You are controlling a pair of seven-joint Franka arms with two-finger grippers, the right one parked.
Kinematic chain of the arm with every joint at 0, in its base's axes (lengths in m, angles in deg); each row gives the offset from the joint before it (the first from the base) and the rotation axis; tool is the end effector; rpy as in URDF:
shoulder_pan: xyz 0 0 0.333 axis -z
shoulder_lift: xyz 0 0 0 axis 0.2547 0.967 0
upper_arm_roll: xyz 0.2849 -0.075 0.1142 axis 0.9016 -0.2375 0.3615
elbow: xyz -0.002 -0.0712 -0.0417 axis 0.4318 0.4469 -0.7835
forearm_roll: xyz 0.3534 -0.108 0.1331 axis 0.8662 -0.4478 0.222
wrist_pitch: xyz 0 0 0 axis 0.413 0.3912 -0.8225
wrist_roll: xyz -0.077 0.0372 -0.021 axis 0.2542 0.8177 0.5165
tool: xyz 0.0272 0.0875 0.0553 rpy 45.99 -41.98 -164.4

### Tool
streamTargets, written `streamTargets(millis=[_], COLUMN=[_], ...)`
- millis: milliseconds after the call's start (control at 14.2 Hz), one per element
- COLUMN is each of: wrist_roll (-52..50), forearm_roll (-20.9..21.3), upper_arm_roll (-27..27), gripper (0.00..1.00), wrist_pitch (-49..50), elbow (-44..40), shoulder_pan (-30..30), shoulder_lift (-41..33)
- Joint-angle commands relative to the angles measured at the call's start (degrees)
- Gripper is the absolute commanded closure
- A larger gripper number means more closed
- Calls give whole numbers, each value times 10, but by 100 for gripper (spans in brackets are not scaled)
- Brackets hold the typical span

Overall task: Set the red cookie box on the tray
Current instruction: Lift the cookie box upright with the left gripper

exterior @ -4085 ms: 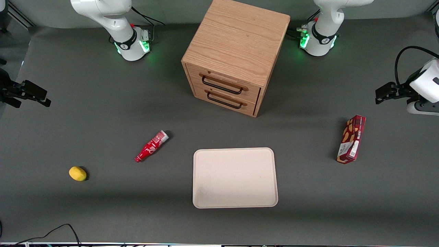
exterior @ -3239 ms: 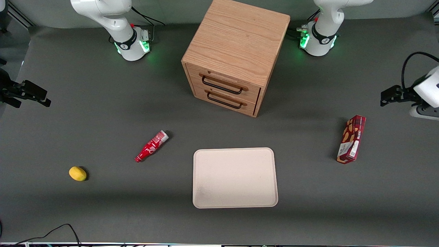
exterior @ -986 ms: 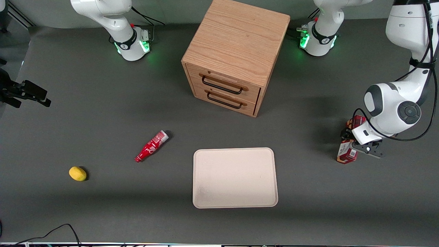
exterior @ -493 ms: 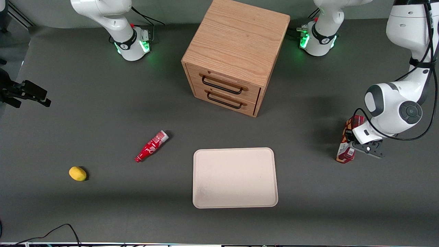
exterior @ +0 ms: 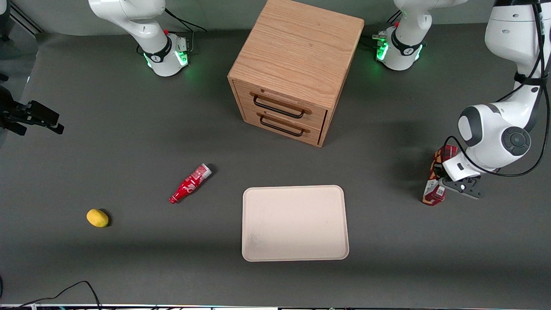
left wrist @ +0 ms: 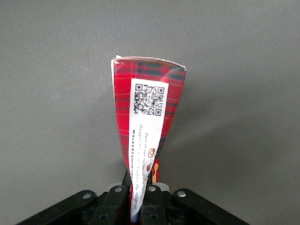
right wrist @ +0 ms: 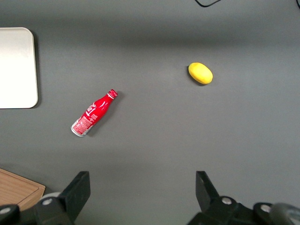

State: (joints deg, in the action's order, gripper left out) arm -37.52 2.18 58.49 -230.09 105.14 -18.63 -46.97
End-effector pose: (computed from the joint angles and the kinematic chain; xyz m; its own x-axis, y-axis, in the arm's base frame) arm 0.5835 0.0530 0.2393 0.9175 -0.3977 0.0099 -0.3978 -0.9174 0.0077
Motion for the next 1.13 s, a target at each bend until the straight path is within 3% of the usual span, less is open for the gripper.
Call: streamTargets(millis=[0, 563, 845, 1056], wrist_roll=[15, 7, -11, -90], forearm_roll=[-9, -12, -14, -15], upper_arm_roll=[-1, 0, -1, -18], gripper=[100, 100, 100, 100], wrist_pitch=[112, 432, 471, 501], elbow=[-52, -276, -343, -400], shoulder_pan=[-2, 3, 7, 32], shoulder_lift=[-45, -98, -96, -76])
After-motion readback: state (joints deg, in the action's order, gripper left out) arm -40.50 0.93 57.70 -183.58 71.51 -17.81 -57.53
